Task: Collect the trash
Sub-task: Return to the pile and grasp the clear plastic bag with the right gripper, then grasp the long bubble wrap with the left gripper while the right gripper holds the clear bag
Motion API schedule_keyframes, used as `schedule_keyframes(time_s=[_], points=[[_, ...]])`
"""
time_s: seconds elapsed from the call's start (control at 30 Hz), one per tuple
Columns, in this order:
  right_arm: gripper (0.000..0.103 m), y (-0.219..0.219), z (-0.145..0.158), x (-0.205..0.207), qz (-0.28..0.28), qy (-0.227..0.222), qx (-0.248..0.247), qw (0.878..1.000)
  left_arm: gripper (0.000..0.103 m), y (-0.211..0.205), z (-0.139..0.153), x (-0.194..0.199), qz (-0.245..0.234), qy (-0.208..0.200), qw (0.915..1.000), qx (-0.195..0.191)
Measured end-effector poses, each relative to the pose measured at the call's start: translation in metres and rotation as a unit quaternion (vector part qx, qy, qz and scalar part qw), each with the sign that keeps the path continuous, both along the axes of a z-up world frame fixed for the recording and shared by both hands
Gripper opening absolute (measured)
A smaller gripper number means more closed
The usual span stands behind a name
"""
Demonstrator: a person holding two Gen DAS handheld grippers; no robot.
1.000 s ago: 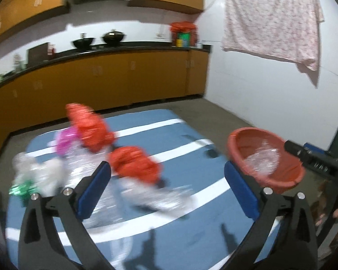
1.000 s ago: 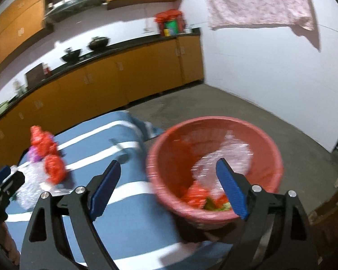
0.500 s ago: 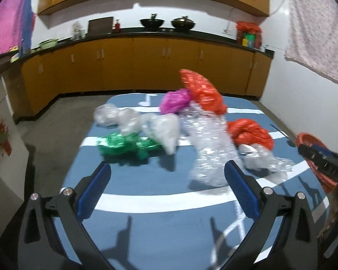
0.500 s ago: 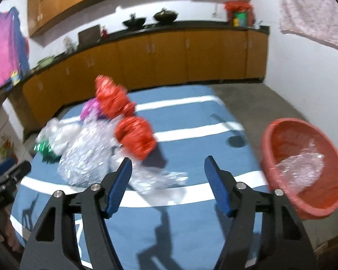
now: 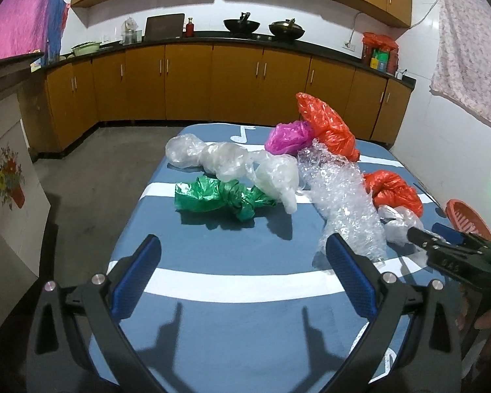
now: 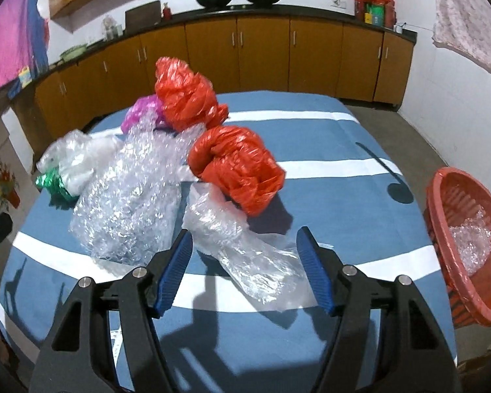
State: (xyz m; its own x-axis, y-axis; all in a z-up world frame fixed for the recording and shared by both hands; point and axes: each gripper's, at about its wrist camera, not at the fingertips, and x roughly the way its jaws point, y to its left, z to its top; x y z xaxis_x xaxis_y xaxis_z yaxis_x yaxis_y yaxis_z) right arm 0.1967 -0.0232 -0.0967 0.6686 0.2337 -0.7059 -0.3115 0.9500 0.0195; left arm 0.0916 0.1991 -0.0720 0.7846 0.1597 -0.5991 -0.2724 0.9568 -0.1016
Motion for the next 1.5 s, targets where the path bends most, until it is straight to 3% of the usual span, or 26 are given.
schedule_keyframes(time_s=[0.1, 0.27, 0.33, 0.5, 0.83, 0.9, 0.97, 1.1, 1.17, 1.27, 1.37, 1.5], points=[[0.065, 0.005, -0.007, 0.002, 0.007, 0.013, -0.019, 1.0, 0.099, -0.001, 0.0, 0.003, -0.003, 0.001, 1.0, -0.002], [0.029, 0.0, -0.01, 0.001, 0.014, 0.024, -0.025, 0.999, 0.099, -0.011, 0.001, 0.012, -0.016, 0.002, 0.9999, -0.005], [0.023, -0.005, -0.01, -0.003, 0.016, 0.025, -0.026, 0.999, 0.099, -0.018, 0.001, 0.017, -0.025, 0.003, 0.9997, -0.006], [0.016, -0.024, -0.001, -0.014, 0.01, 0.021, -0.011, 1.0, 0.099, -0.042, 0.001, 0.037, -0.055, 0.007, 0.9985, -0.007], [0.015, -0.071, 0.018, -0.025, -0.022, 0.009, 0.018, 1.0, 0.098, -0.074, -0.01, 0.086, -0.074, 0.038, 0.9964, -0.01], [0.015, -0.082, 0.02, -0.024, -0.032, 0.008, 0.019, 0.999, 0.093, -0.075, -0.013, 0.093, -0.074, 0.046, 0.9961, -0.015], [0.015, -0.091, 0.021, -0.024, -0.041, 0.009, 0.02, 0.999, 0.079, -0.077, -0.018, 0.104, -0.077, 0.062, 0.9949, -0.021], [0.015, -0.106, 0.021, -0.022, -0.057, 0.01, 0.026, 0.998, 0.063, -0.08, -0.027, 0.116, -0.081, 0.086, 0.9925, -0.029], [0.015, -0.112, 0.021, -0.021, -0.064, 0.01, 0.028, 0.998, 0.041, -0.081, -0.031, 0.119, -0.083, 0.097, 0.9911, -0.036], [0.015, -0.118, 0.022, -0.022, -0.07, 0.008, 0.032, 0.997, 0.021, -0.085, -0.032, 0.118, -0.092, 0.101, 0.9902, -0.032], [0.015, -0.123, 0.024, -0.024, -0.077, 0.005, 0.038, 0.996, 0.014, -0.09, -0.025, 0.111, -0.105, 0.087, 0.9904, -0.023], [0.015, -0.129, 0.028, -0.026, -0.083, -0.001, 0.043, 0.996, 0.012, -0.095, -0.012, 0.098, -0.116, 0.069, 0.9907, -0.018]])
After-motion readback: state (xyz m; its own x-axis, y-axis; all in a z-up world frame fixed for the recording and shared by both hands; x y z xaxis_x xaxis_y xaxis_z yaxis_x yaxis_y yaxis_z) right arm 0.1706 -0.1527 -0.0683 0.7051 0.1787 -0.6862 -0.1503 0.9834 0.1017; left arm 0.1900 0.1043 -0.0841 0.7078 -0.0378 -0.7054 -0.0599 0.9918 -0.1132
